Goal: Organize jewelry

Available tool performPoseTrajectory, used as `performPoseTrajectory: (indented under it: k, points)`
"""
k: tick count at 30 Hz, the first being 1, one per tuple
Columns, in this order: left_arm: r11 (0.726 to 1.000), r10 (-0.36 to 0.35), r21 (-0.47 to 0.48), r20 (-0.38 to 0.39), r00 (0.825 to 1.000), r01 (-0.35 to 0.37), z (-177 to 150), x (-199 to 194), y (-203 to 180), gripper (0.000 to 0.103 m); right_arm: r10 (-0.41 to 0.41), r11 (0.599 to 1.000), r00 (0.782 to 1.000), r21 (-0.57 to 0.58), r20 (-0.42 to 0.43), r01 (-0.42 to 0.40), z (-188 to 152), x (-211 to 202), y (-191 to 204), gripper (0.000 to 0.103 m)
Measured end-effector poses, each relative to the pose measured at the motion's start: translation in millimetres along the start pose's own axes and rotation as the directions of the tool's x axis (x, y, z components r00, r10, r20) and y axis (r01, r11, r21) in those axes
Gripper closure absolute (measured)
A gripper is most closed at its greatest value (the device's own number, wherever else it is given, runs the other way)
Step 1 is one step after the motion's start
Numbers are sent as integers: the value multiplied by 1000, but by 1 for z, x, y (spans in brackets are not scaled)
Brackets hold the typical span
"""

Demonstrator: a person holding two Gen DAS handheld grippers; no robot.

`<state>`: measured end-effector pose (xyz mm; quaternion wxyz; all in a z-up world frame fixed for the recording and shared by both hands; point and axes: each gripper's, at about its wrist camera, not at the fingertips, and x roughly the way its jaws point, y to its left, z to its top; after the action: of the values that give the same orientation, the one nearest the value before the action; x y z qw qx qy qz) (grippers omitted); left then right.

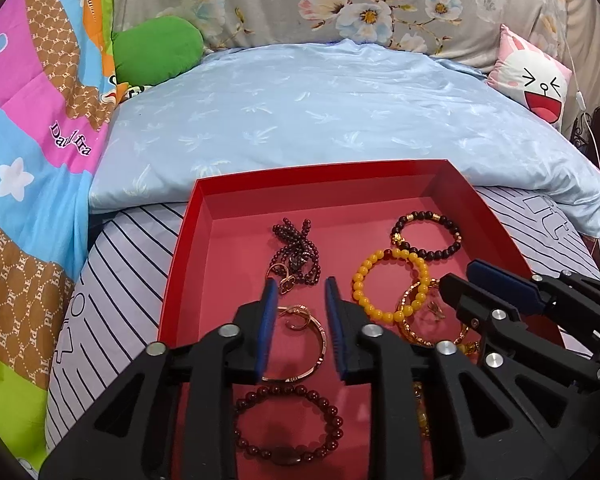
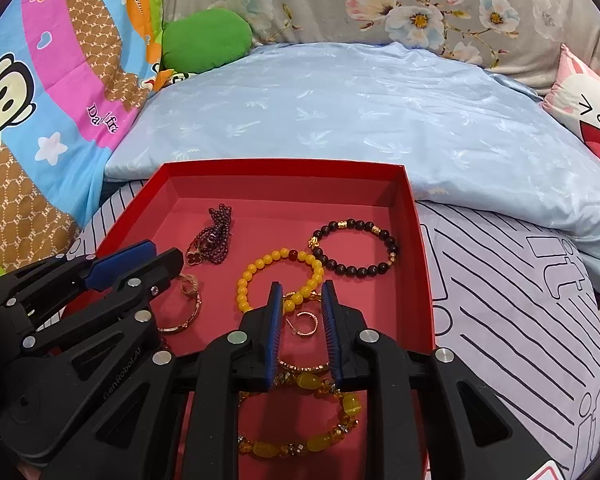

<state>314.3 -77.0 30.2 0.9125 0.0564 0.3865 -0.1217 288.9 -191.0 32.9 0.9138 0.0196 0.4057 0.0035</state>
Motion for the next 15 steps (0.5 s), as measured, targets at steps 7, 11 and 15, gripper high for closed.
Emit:
performPoseTrajectory:
  k: [7, 11, 15]
  points:
    - [1000, 11, -9, 17, 1000, -11, 0, -11, 0, 68, -9, 1000, 1000, 2, 14, 9, 0, -11, 1, 77]
    - [1000, 9, -13, 28, 1000, -9, 1, -22, -2, 68, -15, 1000, 999, 4, 31, 15, 0, -22, 2, 77]
    - [1000, 10, -14, 41, 999, -9, 1, -35, -5, 68, -18, 1000, 999, 5, 45, 18, 0, -35, 3, 77]
